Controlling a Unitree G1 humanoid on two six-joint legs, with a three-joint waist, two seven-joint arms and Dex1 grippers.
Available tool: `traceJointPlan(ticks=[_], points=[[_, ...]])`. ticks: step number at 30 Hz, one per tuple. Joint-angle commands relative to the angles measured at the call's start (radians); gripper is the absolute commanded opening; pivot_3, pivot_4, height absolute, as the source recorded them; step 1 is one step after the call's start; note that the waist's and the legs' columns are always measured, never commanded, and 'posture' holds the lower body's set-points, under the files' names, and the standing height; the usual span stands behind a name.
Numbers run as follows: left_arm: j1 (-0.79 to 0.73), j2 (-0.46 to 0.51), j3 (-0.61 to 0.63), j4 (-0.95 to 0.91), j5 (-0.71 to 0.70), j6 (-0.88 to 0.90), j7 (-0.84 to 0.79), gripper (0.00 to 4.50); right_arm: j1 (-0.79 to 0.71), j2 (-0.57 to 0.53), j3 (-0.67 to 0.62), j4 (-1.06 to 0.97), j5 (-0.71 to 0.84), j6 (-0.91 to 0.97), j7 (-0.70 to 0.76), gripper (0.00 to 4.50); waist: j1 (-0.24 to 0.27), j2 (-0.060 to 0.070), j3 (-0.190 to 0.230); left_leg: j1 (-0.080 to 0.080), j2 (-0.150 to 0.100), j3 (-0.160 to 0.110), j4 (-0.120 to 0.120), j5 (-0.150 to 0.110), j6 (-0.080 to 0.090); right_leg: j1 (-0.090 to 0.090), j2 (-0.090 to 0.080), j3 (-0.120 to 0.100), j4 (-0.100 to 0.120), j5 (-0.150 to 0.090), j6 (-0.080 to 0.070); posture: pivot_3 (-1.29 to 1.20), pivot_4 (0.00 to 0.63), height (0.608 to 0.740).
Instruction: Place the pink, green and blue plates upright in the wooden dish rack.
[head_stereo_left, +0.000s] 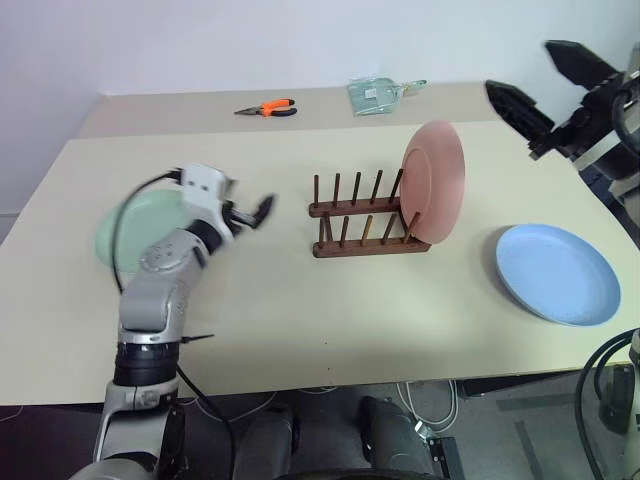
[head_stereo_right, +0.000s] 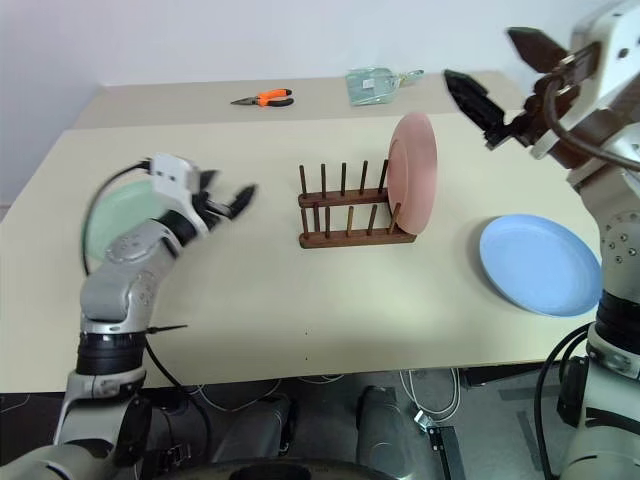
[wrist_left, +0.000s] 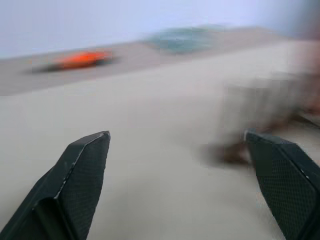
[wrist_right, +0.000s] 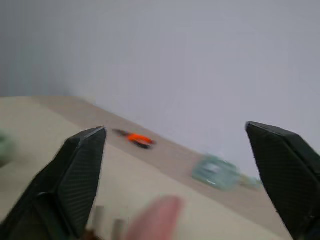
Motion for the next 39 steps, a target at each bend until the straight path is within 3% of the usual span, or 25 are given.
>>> traceJointPlan(ticks=[1,5,11,14,20,22,26,29,32,38,39], points=[[-0.024,0.032,0.163,0.045,0.104,0.071,0.278,4.5,0.007,0.041,0.133,-0.153,0.022,0.022,0.052,4.49,-0.01,-0.002,-0.001,0.0,0.0,-0.001,0.0,0.0,0.0,0.0,0.0,0.0,0.0,0.0,0.0,0.0,0.15,0.74],[-0.034,0.012,0.254,0.016,0.086,0.208,0.361,4.5,0.05,0.107,0.25,-0.164,-0.058,-0.009,0.064,4.49,0.008,-0.009,0.0,-0.001,-0.002,-0.002,0.002,0.0,-0.001,0.001,-0.002,0.0,0.0,0.0,0.001,0.0,0.15,0.74],[-0.056,-0.111,0.48,-0.021,-0.072,0.388,0.425,4.5,0.115,0.155,0.302,-0.127,-0.151,-0.066,0.085,4.49,0.024,-0.012,0.001,-0.002,-0.003,-0.004,0.003,0.001,-0.003,0.001,-0.002,-0.001,0.001,0.0,0.001,0.0,0.15,0.74],[-0.064,-0.158,0.552,-0.027,-0.149,0.419,0.422,3.69,0.126,0.165,0.306,-0.106,-0.198,-0.09,0.082,4.5,0.017,-0.013,0.001,-0.002,-0.003,-0.004,0.002,0.001,-0.004,0.0,-0.001,-0.001,0.002,0.0,0.001,0.0,0.15,0.74],[-0.094,-0.187,0.544,-0.063,-0.248,0.387,0.375,0.91,0.128,0.158,0.313,-0.09,-0.218,-0.06,0.112,4.5,0.017,-0.013,0.001,-0.001,-0.003,-0.004,0.001,0.002,-0.004,0.001,-0.001,-0.001,0.002,0.0,0.001,0.0,0.15,0.74],[-0.092,-0.169,0.454,-0.104,-0.247,0.29,0.287,0.04,0.122,0.162,0.318,-0.096,-0.229,-0.064,0.118,4.5,0.017,-0.014,0.002,-0.001,-0.003,-0.004,0.001,0.002,-0.004,0.0,-0.001,-0.001,0.002,0.0,0.001,0.0,0.15,0.74],[-0.124,-0.159,0.296,-0.213,-0.282,0.196,0.145,0.04,0.081,0.179,0.369,-0.096,-0.336,-0.132,0.102,4.5,0.017,-0.014,0.002,-0.002,-0.003,-0.003,0.001,0.002,-0.005,0.0,-0.001,-0.001,0.001,0.002,-0.003,0.0,0.15,0.74],[-0.167,-0.161,0.207,-0.279,-0.323,0.196,0.086,0.04,0.029,0.179,0.468,-0.062,-0.5,-0.25,0.112,4.5,0.015,-0.014,0.002,-0.002,-0.003,-0.003,0.001,0.002,-0.005,0.001,-0.001,-0.001,0.0,0.002,-0.003,0.0,0.15,0.74],[-0.227,-0.178,0.144,-0.318,-0.364,0.226,0.079,0.04,-0.057,0.2,0.569,0.047,-0.689,-0.394,0.089,4.5,0.008,-0.014,0.002,-0.001,-0.003,-0.002,0.001,0.002,-0.005,0.0,-0.001,-0.001,0.0,0.0,0.0,0.0,0.15,0.74],[-0.273,-0.228,0.082,-0.357,-0.431,0.286,0.114,0.04,-0.167,0.256,0.618,0.291,-0.905,-0.579,0.004,4.5,-0.007,-0.014,0.002,-0.001,-0.003,-0.003,0.0,0.003,-0.006,0.0,-0.001,-0.001,0.0,0.002,-0.003,0.0,0.15,0.74],[-0.272,-0.238,0.079,-0.363,-0.441,0.297,0.126,0.01,-0.172,0.256,0.615,0.312,-0.928,-0.599,-0.01,4.25,-0.007,-0.014,0.002,-0.001,-0.003,-0.003,0.0,0.003,-0.006,0.0,-0.001,-0.001,0.0,0.002,-0.003,0.0,0.15,0.74]])
